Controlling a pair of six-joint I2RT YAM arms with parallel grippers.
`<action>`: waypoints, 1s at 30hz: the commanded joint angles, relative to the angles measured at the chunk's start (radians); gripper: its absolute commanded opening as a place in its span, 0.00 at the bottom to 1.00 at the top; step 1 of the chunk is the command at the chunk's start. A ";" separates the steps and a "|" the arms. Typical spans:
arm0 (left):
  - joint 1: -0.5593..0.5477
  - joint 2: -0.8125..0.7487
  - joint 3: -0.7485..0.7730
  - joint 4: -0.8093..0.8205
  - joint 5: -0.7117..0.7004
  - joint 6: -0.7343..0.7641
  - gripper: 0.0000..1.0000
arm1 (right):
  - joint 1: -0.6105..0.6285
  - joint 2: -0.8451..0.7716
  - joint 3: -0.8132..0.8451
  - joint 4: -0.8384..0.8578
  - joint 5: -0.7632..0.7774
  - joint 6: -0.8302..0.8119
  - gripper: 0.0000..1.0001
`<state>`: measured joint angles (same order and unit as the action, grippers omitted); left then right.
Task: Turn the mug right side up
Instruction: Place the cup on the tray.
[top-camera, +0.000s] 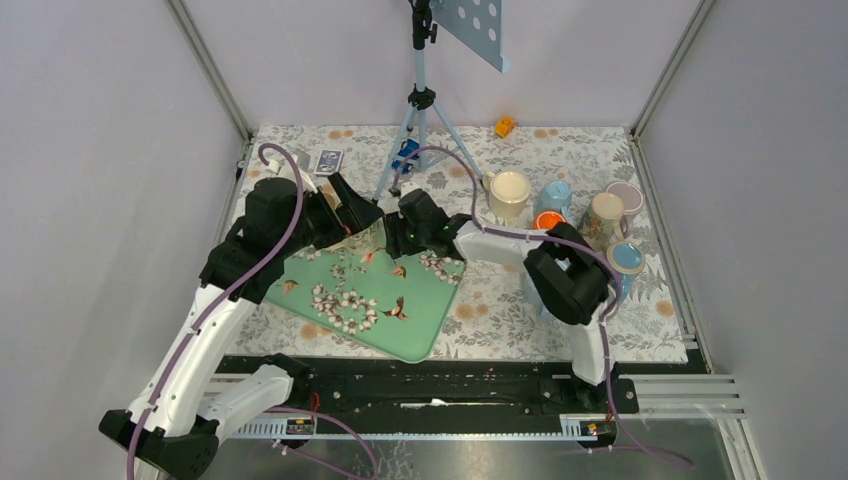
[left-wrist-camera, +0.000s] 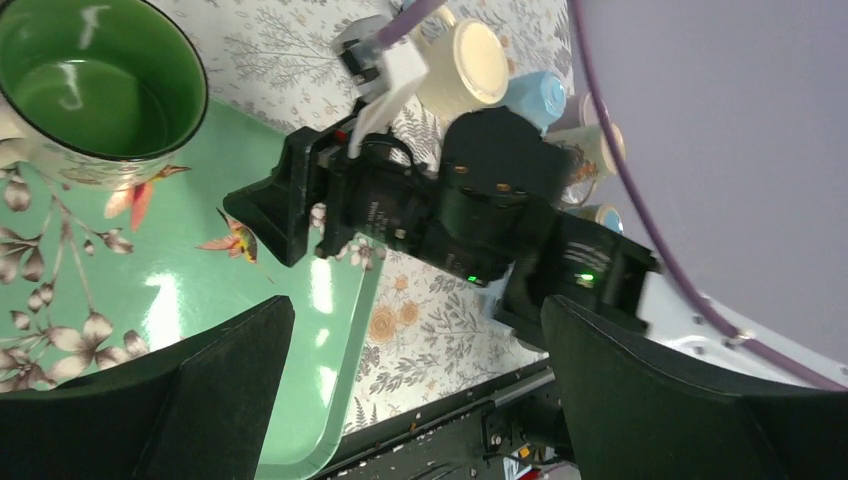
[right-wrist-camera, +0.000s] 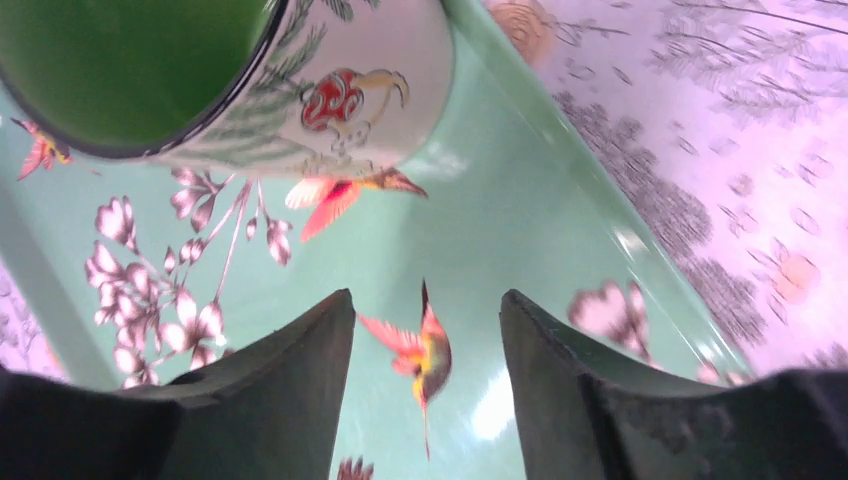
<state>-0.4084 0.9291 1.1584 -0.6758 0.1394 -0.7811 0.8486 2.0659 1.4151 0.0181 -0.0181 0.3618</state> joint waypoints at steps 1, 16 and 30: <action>0.005 -0.024 -0.026 0.118 0.100 0.035 0.99 | -0.008 -0.195 -0.057 -0.126 0.114 0.065 0.71; 0.003 -0.012 -0.127 0.243 0.229 0.030 0.99 | -0.009 -0.676 -0.297 -0.639 0.431 0.352 1.00; 0.003 0.016 -0.125 0.254 0.220 0.032 0.99 | -0.011 -1.001 -0.485 -1.028 0.580 0.643 1.00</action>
<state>-0.4084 0.9409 1.0313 -0.4931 0.3416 -0.7624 0.8440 1.0973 0.9642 -0.8677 0.4770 0.8829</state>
